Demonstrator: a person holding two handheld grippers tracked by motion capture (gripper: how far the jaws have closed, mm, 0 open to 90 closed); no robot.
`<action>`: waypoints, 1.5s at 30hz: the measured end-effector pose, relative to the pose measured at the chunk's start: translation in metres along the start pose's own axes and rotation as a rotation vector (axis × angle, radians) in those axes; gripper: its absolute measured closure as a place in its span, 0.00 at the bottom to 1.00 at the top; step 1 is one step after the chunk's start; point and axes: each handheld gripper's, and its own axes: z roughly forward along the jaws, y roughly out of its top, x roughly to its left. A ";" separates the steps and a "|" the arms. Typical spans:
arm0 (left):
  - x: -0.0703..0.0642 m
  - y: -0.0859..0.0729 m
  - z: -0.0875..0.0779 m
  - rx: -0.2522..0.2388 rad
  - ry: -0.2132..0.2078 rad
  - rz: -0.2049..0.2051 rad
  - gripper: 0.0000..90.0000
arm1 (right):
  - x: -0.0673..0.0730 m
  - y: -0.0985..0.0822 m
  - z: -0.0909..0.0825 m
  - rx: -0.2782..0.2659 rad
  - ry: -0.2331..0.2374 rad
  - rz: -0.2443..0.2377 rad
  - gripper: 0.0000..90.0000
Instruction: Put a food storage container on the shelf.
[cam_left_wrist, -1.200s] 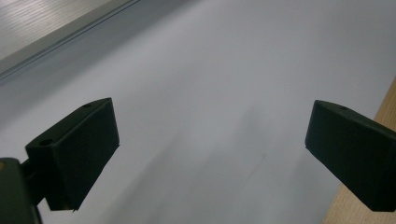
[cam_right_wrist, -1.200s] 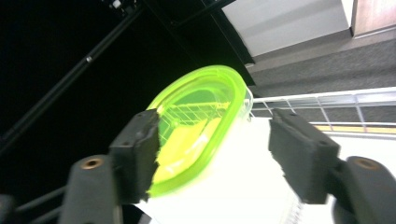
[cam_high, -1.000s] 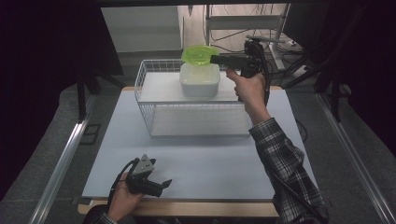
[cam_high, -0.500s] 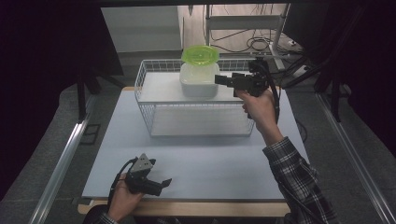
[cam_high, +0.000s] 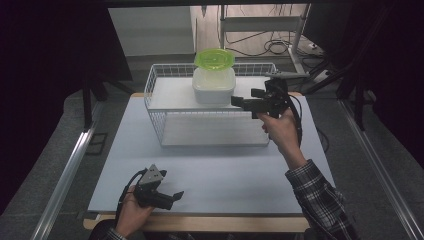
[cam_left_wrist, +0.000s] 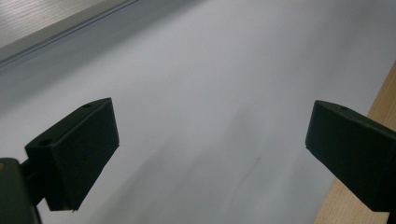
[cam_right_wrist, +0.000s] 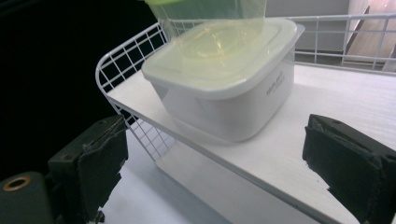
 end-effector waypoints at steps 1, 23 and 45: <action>0.000 0.000 0.000 -0.001 -0.001 0.000 0.03 | 0.000 -0.002 0.000 0.001 -0.004 -0.008 0.08; 0.000 0.000 0.000 -0.003 -0.002 0.000 0.02 | 0.009 -0.038 -0.004 0.017 -0.033 -0.130 0.05; -0.002 0.000 0.001 0.011 0.002 0.019 0.02 | 0.009 -0.097 -0.003 0.081 -0.060 -0.216 0.02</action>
